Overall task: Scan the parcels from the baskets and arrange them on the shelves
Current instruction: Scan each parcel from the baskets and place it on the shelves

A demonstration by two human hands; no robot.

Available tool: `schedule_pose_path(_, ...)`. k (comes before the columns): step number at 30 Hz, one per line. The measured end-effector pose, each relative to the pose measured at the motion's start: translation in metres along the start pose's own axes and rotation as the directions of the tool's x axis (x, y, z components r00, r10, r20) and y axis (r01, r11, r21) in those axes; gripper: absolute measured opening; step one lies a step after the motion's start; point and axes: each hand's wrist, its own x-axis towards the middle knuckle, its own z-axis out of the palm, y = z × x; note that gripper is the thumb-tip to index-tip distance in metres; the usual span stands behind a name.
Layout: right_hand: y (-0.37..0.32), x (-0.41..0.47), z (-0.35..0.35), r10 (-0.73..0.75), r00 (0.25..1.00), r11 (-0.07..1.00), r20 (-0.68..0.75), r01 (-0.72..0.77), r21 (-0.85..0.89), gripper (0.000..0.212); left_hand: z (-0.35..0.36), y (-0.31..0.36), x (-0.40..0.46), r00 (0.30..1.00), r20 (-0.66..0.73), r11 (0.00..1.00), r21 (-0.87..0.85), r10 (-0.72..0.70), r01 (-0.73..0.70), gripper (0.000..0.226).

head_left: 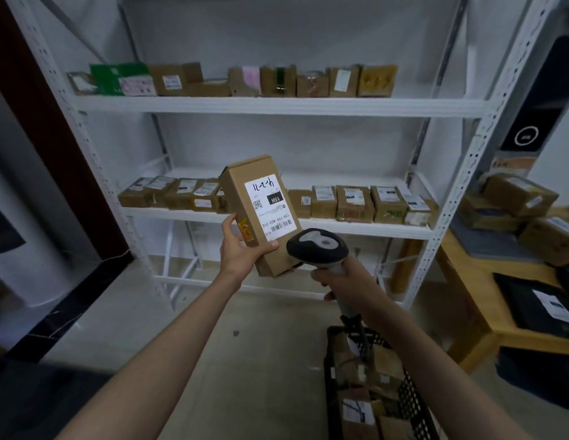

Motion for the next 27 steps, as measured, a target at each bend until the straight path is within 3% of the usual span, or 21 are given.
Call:
schedule_pose_path(11, -0.041, 0.018, -0.007, 0.01, 1.0, 0.998, -0.002, -0.01, 0.069, 0.025, -0.018, 0.023, 0.026, 0.995, -0.032, 0.994, 0.047, 0.096, -0.095, 0.114)
schedule_pose_path(15, -0.048, 0.026, -0.009, 0.008, 0.998, 0.99, -0.069, 0.002, 0.138, 0.021, -0.021, 0.032, 0.036, 0.992, -0.01, 0.992, 0.039, 0.124, -0.124, 0.113)
schedule_pose_path(21, -0.061, 0.05, -0.011, 0.005, 0.974, 0.978, -0.227, 0.042, 0.204, 0.017, -0.022, 0.044, 0.05, 0.988, 0.081, 0.99, 0.022, 0.134, -0.136, 0.096)
schedule_pose_path(27, -0.081, 0.072, -0.02, -0.002, 0.957, 0.958, -0.29, 0.084, 0.273, 0.019, -0.009, 0.072, 0.066, 0.973, 0.189, 0.991, -0.032, 0.135, -0.131, 0.074)
